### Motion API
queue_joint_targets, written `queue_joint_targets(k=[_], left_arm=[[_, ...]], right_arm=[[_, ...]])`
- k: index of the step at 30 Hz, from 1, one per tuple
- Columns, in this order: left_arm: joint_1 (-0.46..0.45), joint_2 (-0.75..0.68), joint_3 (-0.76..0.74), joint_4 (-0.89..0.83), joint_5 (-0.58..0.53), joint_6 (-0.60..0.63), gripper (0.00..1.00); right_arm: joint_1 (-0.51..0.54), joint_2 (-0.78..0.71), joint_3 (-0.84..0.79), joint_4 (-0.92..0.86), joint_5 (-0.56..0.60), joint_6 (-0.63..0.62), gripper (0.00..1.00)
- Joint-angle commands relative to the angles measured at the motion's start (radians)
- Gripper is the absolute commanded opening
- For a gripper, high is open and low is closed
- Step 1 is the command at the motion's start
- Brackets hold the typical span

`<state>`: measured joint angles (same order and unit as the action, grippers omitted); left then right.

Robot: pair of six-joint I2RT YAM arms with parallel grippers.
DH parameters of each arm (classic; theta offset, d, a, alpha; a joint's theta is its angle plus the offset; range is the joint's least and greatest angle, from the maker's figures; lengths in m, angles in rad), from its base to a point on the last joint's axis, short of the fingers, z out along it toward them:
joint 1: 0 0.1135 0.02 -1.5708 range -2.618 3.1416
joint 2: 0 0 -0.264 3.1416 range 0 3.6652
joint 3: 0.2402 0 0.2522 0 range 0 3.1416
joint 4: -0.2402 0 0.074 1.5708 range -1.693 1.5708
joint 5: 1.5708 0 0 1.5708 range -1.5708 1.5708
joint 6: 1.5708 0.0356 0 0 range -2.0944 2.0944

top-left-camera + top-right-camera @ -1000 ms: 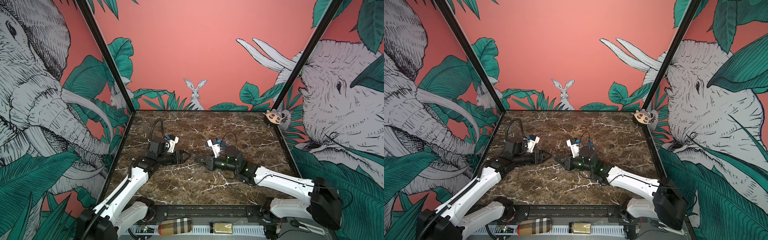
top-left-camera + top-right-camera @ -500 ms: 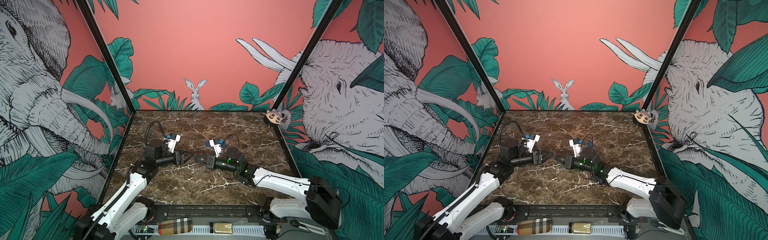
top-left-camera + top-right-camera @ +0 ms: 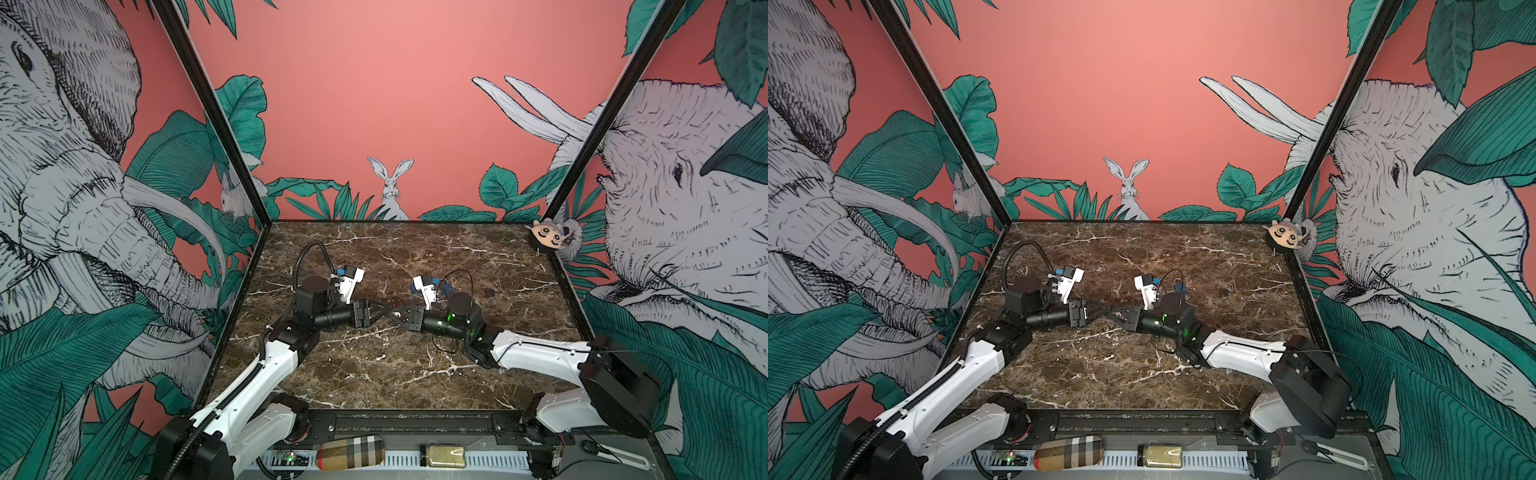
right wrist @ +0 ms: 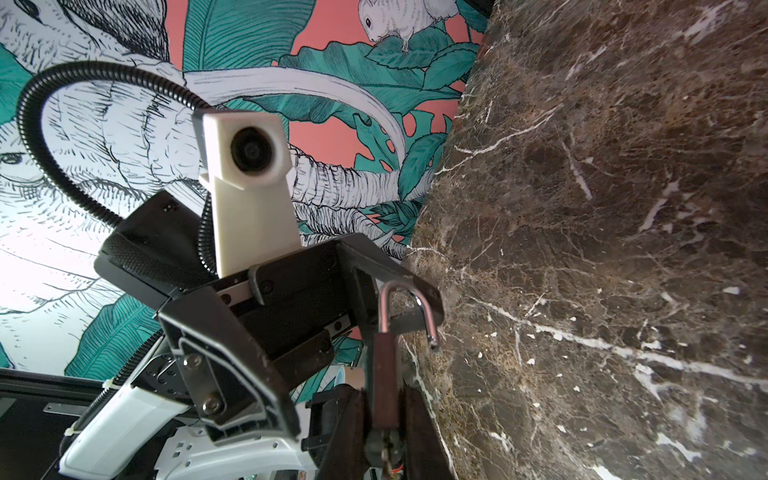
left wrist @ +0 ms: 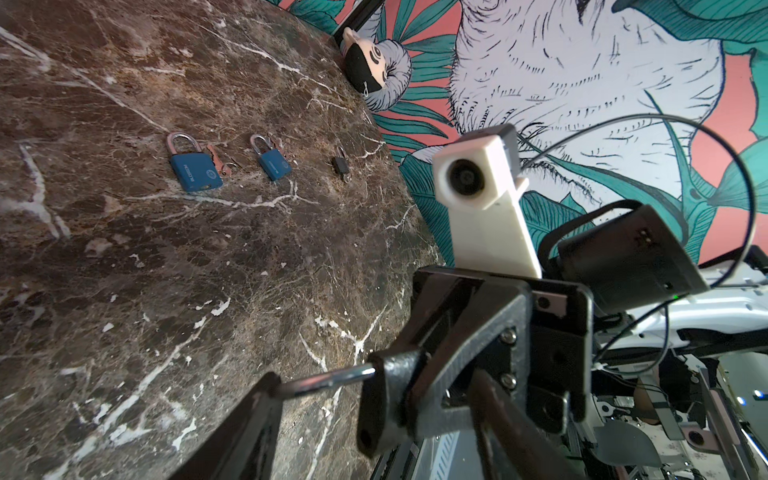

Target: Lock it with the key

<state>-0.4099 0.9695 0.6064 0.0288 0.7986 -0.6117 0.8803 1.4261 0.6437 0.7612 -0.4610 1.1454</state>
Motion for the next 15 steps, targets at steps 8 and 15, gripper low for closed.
queue_joint_targets(k=[8,15], left_arm=[[-0.003,-0.06,0.019,-0.036,-0.017,0.005,0.51],[-0.003,-0.041,0.029,-0.054,-0.035,0.012,0.43]], right_arm=[[-0.01,0.015,0.018,0.089,-0.021,0.023,0.0],[-0.013,0.004,0.03,0.026,-0.031,-0.007,0.0]])
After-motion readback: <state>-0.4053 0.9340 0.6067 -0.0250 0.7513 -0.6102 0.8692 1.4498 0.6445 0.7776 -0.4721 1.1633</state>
